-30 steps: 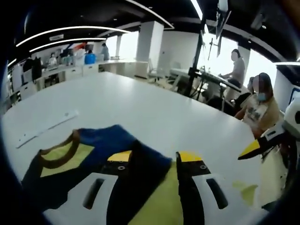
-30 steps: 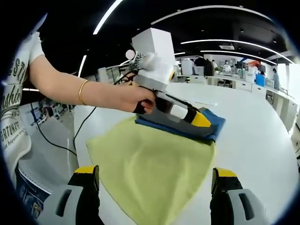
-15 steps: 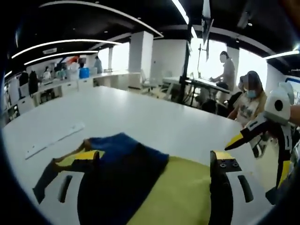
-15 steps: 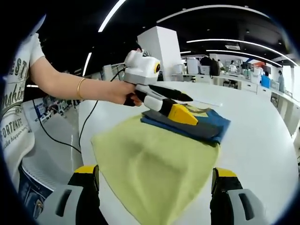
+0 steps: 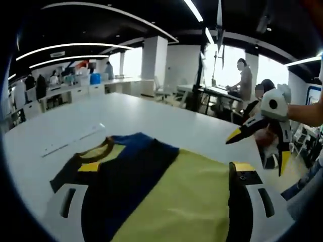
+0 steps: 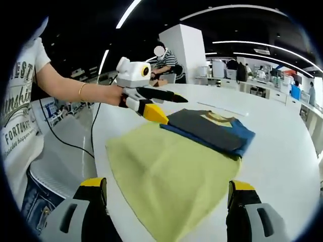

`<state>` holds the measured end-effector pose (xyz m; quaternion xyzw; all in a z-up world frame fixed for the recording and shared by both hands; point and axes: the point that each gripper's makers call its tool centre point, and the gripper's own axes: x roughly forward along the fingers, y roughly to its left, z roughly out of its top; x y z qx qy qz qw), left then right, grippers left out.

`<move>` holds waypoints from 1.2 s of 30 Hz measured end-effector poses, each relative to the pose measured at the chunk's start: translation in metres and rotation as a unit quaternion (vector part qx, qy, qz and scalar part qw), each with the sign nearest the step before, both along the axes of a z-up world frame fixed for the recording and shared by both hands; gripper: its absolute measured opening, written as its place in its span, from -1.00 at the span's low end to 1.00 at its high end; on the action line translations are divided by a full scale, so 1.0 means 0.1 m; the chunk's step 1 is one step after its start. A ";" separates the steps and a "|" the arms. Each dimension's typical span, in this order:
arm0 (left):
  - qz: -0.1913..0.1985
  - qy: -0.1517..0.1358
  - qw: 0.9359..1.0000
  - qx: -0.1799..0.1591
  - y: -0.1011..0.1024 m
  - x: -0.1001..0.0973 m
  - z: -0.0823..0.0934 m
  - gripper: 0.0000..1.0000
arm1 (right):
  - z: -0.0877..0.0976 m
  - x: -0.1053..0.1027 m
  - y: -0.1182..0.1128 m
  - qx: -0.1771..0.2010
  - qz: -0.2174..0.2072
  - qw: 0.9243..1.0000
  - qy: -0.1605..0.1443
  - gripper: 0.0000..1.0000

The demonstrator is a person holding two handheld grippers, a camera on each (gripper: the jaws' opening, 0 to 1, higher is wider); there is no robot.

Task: Fold the garment on the visible template until the final outline fits inside the template.

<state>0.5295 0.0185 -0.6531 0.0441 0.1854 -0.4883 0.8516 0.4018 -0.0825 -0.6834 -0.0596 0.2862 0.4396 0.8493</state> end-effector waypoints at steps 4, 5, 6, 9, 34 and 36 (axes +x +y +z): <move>-0.013 -0.003 1.000 0.021 0.19 -0.23 -0.10 0.98 | -0.03 -0.06 -0.01 -0.007 0.012 1.000 0.010 0.93; -0.014 0.000 1.000 0.025 0.23 -0.27 -0.12 0.97 | -0.04 -0.08 -0.01 -0.008 0.014 1.000 0.011 0.93; -0.014 0.003 1.000 0.027 0.26 -0.31 -0.13 0.97 | -0.04 -0.08 -0.02 -0.010 0.015 1.000 0.012 0.94; -0.013 0.010 0.999 0.029 0.41 -0.45 -0.17 0.95 | -0.05 -0.11 -0.05 -0.021 0.021 1.000 0.007 0.92; -0.002 0.057 0.996 0.069 1.18 -1.35 -0.49 0.27 | -0.44 -0.49 -0.06 -0.074 0.035 0.995 0.048 0.26; -0.008 0.061 0.995 0.078 1.21 -1.42 -0.53 0.22 | -0.44 -0.51 -0.05 -0.071 0.034 0.996 0.050 0.16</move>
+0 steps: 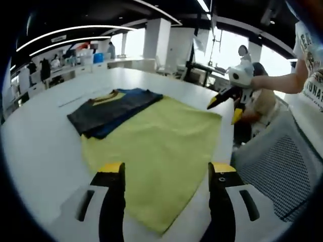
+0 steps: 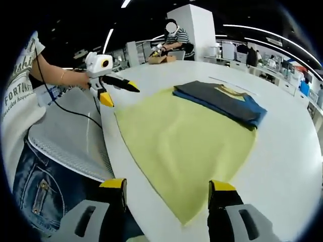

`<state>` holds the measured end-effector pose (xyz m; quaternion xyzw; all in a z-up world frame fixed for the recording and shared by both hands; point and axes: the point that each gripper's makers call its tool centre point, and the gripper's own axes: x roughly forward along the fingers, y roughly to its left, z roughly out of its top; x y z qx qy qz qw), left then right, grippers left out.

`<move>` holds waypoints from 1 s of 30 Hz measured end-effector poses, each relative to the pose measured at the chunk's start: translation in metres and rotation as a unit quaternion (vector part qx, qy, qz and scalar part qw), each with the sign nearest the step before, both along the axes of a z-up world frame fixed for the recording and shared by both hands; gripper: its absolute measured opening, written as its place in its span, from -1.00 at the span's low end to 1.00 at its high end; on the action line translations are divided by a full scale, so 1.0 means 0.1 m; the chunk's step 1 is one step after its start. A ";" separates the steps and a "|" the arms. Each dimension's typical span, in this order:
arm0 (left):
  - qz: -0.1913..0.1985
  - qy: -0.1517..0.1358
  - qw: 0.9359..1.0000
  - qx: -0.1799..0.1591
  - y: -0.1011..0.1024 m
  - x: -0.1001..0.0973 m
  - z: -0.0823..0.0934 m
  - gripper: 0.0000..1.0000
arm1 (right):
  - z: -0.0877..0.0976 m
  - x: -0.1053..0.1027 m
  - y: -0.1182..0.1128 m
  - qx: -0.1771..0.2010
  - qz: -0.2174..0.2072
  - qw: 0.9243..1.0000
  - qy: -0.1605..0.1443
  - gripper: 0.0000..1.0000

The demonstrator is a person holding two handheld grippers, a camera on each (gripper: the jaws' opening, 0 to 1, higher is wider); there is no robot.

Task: Fold the garment on the visible template until the final outline fits inside the template.

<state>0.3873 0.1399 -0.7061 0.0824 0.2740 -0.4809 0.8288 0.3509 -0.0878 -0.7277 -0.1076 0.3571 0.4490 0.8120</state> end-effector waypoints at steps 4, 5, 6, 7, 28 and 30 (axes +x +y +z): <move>-0.012 0.006 1.000 0.025 0.07 -0.10 -0.10 0.10 | -0.04 -0.01 -0.02 -0.010 0.003 1.000 -0.001 0.05; -0.013 0.006 0.999 0.030 0.10 -0.12 -0.13 0.07 | -0.04 -0.02 -0.01 -0.008 0.004 1.000 -0.001 0.02; -0.015 0.007 0.999 0.036 0.12 -0.13 -0.15 0.02 | -0.04 -0.02 -0.01 -0.007 0.002 1.000 0.001 -0.04; -0.018 0.007 0.999 0.046 0.15 -0.14 -0.18 -0.02 | -0.05 -0.02 -0.02 -0.008 0.002 1.000 0.002 -0.09; -0.038 0.019 0.992 0.120 0.43 -0.30 -0.46 -0.42 | -0.25 -0.03 -0.22 -0.071 0.010 0.997 -0.006 -0.40; -0.040 0.014 0.991 0.130 0.46 -0.29 -0.48 -0.45 | -0.27 -0.01 -0.26 -0.084 0.013 0.996 -0.012 -0.45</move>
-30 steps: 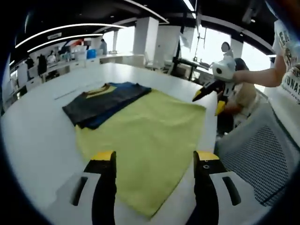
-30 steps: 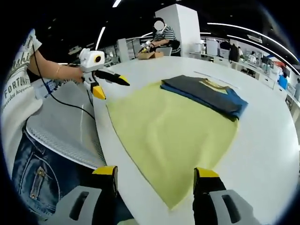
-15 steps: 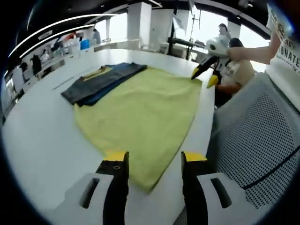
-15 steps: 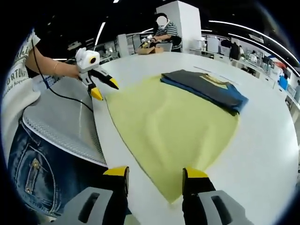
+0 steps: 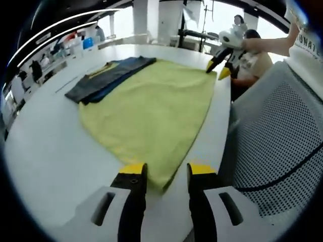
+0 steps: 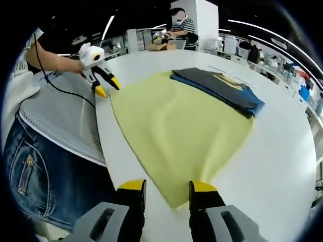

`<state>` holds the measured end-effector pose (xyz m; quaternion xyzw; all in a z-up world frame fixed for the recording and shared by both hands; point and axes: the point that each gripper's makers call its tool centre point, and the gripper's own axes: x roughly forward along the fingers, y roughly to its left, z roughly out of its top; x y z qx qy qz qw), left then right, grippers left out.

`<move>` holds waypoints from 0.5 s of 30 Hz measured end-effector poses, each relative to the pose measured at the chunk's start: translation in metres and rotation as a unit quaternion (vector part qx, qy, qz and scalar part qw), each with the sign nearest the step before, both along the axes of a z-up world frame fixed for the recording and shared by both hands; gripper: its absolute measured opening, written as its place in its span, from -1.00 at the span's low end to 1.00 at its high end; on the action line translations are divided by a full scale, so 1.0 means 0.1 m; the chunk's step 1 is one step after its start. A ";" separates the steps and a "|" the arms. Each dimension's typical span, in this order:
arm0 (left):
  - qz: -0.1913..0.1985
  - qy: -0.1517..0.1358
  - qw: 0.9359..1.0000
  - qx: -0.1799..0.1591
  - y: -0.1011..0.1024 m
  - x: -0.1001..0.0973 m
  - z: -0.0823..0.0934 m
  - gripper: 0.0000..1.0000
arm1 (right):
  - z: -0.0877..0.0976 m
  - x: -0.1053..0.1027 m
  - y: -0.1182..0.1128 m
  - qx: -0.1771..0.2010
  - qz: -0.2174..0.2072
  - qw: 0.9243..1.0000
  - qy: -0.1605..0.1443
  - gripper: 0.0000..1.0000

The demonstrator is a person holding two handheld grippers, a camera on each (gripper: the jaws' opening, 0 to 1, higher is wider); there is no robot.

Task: Fold the garment on the visible template until the final outline fits inside the template.

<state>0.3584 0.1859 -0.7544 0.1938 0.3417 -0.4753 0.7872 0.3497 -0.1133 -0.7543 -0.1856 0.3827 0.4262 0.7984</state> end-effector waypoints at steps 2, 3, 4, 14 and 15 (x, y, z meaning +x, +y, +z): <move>-0.007 -0.011 1.000 0.008 0.01 0.02 0.00 -0.49 | -0.02 0.00 -0.02 -0.009 0.005 1.000 0.001 -0.46; -0.008 -0.009 1.000 0.013 0.02 0.01 -0.01 -0.51 | -0.02 0.00 -0.02 -0.010 0.007 1.000 0.001 -0.46; -0.010 -0.013 1.000 0.018 0.02 0.02 0.00 -0.52 | -0.03 0.00 -0.02 -0.013 0.010 1.000 0.001 -0.47; -0.018 -0.001 0.999 0.042 -0.02 0.03 -0.02 -0.58 | -0.04 0.01 -0.03 -0.033 0.046 0.998 -0.009 -0.54; -0.019 -0.001 0.999 0.046 -0.02 0.04 -0.01 -0.60 | -0.04 0.02 -0.02 -0.033 0.048 0.998 -0.008 -0.54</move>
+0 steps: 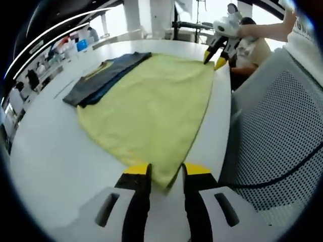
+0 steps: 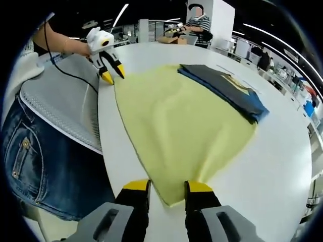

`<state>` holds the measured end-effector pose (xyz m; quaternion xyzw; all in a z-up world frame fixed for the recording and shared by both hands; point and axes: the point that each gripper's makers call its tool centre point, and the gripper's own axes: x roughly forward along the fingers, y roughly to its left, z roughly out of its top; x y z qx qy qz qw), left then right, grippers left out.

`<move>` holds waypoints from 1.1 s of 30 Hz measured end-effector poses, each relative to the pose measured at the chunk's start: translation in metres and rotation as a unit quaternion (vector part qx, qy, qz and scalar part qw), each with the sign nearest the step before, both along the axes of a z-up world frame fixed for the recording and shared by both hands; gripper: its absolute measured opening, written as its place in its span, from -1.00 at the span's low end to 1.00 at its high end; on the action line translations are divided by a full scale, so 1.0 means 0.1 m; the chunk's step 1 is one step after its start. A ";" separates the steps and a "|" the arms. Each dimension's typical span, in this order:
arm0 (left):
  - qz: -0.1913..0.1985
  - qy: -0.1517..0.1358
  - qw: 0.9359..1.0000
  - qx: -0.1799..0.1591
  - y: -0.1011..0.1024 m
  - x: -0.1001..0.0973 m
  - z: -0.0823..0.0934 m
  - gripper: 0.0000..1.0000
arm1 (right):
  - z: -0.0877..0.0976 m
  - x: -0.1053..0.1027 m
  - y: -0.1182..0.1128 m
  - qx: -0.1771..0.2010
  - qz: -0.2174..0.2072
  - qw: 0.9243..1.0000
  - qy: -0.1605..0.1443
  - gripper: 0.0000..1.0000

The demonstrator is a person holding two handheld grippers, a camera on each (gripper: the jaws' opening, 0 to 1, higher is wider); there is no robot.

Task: Fold the garment on the visible template until the final outline fits inside the template.

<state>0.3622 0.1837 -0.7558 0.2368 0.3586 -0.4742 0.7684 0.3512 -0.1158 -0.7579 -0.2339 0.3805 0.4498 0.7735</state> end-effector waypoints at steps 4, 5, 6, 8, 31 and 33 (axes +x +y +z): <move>0.002 -0.003 1.000 0.007 0.01 0.06 0.00 -0.73 | 0.00 0.01 -0.02 -0.001 0.002 1.000 0.000 -0.61; 0.006 -0.003 1.000 0.008 0.02 0.08 0.00 -0.77 | 0.00 0.02 -0.02 -0.002 0.002 1.000 -0.001 -0.64; 0.009 -0.001 1.000 0.008 0.03 0.08 0.00 -0.78 | 0.00 0.02 -0.02 -0.003 0.001 1.000 -0.001 -0.67; 0.008 -0.003 1.000 0.011 0.03 0.08 0.00 -0.81 | 0.00 0.04 -0.04 -0.005 0.000 1.000 -0.003 -0.75; 0.039 -0.020 0.999 0.005 0.05 0.07 0.12 -0.99 | 0.03 0.09 -0.05 0.000 -0.031 0.999 -0.017 -1.00; 0.040 -0.022 0.999 0.005 0.05 0.06 0.12 -0.99 | 0.04 0.08 -0.05 0.003 -0.032 0.999 -0.017 -1.00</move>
